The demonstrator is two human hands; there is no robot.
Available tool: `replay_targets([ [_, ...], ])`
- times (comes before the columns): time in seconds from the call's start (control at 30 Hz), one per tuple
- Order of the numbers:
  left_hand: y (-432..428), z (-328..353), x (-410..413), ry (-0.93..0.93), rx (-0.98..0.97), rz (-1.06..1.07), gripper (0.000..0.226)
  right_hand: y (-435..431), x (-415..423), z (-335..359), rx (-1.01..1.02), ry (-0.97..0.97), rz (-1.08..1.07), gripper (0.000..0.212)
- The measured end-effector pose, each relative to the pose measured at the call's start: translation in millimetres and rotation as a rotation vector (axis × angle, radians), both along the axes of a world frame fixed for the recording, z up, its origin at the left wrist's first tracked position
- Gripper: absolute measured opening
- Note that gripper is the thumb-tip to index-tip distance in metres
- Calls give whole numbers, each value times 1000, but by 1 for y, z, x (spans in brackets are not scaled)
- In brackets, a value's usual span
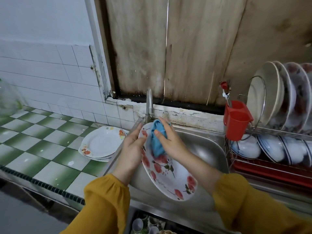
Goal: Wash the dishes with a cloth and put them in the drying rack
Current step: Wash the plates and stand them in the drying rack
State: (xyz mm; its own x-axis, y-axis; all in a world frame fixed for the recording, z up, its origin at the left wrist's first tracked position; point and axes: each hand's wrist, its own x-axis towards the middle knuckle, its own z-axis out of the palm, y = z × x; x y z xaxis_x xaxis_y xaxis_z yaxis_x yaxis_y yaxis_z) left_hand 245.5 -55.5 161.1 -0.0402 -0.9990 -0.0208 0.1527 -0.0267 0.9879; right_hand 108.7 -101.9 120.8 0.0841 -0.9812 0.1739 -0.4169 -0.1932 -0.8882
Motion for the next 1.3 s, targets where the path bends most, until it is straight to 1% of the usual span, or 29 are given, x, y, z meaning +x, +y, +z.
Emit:
replay_targets([
  [0.07, -5, -4, 4, 36, -32, 47, 38, 17, 18, 2, 23, -73, 185, 56],
  [0.1, -8, -4, 9, 69, -33, 89, 35, 27, 24, 1, 3, -53, 268, 56],
  [0.17, -15, -5, 24, 169, -11, 149, 33, 44, 20, -8, -103, 166, 403, 55],
  [0.23, -19, -6, 36, 227, -4, 160, 33, 47, -1, -23, -152, 390, 433, 55],
  [0.27, -20, -7, 39, 229, -11, 158, 33, 46, -13, -30, -166, 490, 382, 58],
  [0.3, -19, -8, 39, 219, -24, 152, 33, 42, -24, -37, -179, 575, 282, 60],
  [0.37, -16, -10, 34, 171, -69, 98, 32, 32, -37, -45, -146, 672, 27, 63],
  [0.4, -15, -10, 31, 151, -95, 51, 32, 25, -37, -45, -128, 673, -88, 67],
  [0.43, -14, -9, 26, 139, -117, 3, 32, 20, -33, -42, -139, 632, -178, 72],
  [0.5, -13, -5, 17, 118, -159, -67, 29, 13, -14, -34, -213, 426, -272, 77],
  [0.53, -13, -3, 14, 112, -176, -88, 28, 15, -1, -29, -252, 324, -259, 77],
  [0.6, -15, 0, 13, 116, -204, -90, 27, 30, 26, -24, -321, 240, -128, 71],
  [0.67, -19, 0, 20, 173, -183, -43, 28, 49, 40, -26, -333, 272, 68, 66],
  [0.7, -22, -1, 26, 210, -167, -16, 28, 54, 36, -30, -339, 327, 135, 63],
  [0.73, -25, -2, 32, 238, -160, 12, 28, 58, 27, -37, -342, 410, 153, 61],
  [0.8, -28, -4, 39, 255, -157, 47, 28, 58, 2, -51, -357, 572, 23, 59],
  [0.83, -29, -5, 39, 253, -155, 46, 28, 57, -11, -55, -353, 595, -104, 58],
  [0.87, -29, -8, 38, 244, -154, 41, 27, 57, -22, -57, -322, 562, -238, 57],
  [0.9, -28, -9, 34, 229, -148, 34, 27, 57, -31, -57, -273, 486, -370, 58],
  [0.93, -29, -12, 30, 214, -139, 31, 27, 57, -38, -54, -217, 376, -497, 60],
  [1.0, -30, -13, 22, 208, -118, 30, 29, 58, -55, -44, -170, 122, -720, 60],
  [1.07, -34, -13, 14, 246, -108, 33, 33, 64, -75, -29, -136, -165, -856, 48],
  [1.13, -36, -11, 2, 296, -106, 25, 32, 78, -91, -11, -29, -490, -897, 29],
  [1.17, -37, -9, -7, 321, -108, 11, 31, 87, -95, -1, 9, -577, -881, 23],
  [1.23, -31, -5, -28, 381, -96, -42, 31, 108, -100, 17, -2, -596, -800, 36],
  [1.3, -23, -3, -52, 410, -74, -106, 32, 128, -104, 31, -114, -573, -723, 45],
])
